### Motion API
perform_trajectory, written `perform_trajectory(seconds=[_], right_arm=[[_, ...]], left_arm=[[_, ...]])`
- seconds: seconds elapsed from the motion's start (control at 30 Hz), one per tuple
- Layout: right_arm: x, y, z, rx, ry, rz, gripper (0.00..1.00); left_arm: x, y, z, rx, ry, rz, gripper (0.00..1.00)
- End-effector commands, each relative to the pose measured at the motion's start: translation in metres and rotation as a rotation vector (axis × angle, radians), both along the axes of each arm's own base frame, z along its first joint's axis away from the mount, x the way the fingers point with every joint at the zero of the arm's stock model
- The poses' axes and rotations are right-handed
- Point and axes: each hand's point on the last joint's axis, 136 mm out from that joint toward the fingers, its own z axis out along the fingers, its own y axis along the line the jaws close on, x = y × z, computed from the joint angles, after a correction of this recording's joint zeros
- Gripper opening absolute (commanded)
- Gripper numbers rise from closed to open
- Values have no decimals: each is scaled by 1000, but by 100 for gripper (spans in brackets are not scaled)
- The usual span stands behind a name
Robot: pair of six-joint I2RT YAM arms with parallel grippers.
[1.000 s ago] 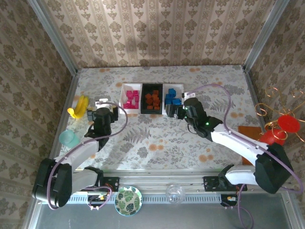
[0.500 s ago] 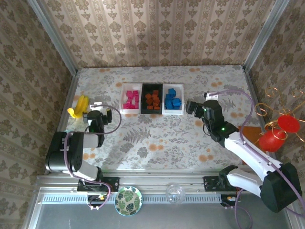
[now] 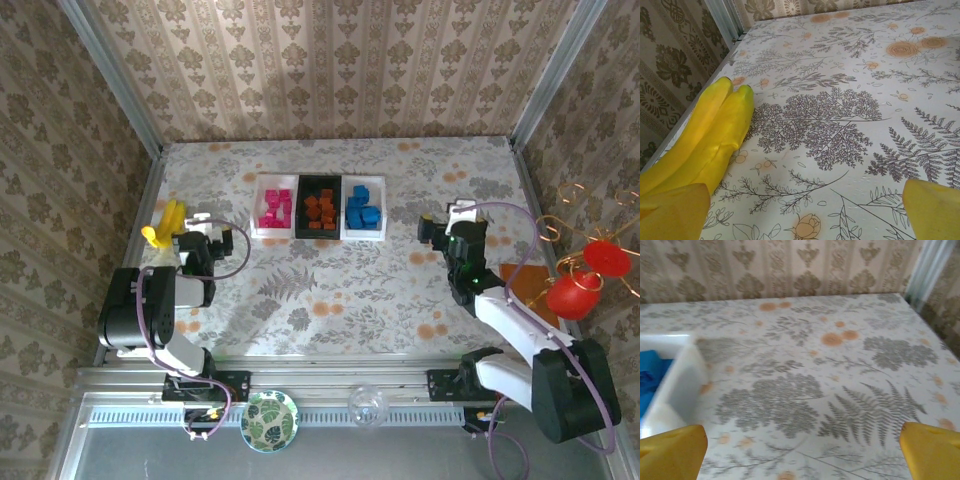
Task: Sort the legos into containers by color
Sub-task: Reset both arms
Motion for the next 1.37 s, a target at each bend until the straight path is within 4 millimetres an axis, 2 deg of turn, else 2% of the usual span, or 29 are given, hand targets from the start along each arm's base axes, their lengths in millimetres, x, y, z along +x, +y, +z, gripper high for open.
perform_trajectory(seconds=[0.0, 0.17, 0.27, 0.3, 0.47, 1.33], right_arm=[[12, -15, 5, -9, -67, -6, 100], [32, -15, -35, 9, 1, 40, 100], [36, -15, -64, 29, 0, 51, 100], [39, -15, -67, 26, -24, 53, 100], [42, -13, -70, 39, 25, 77, 100], [43, -12, -69, 32, 20, 78, 100]], left_arm=[[6, 0, 14, -11, -52, 14, 100], [6, -1, 14, -11, -53, 13, 100], [6, -1, 14, -9, -51, 14, 100], [6, -1, 14, -8, -51, 12, 100], [6, -1, 14, -7, -51, 13, 100], [7, -3, 14, 0, -50, 8, 100]])
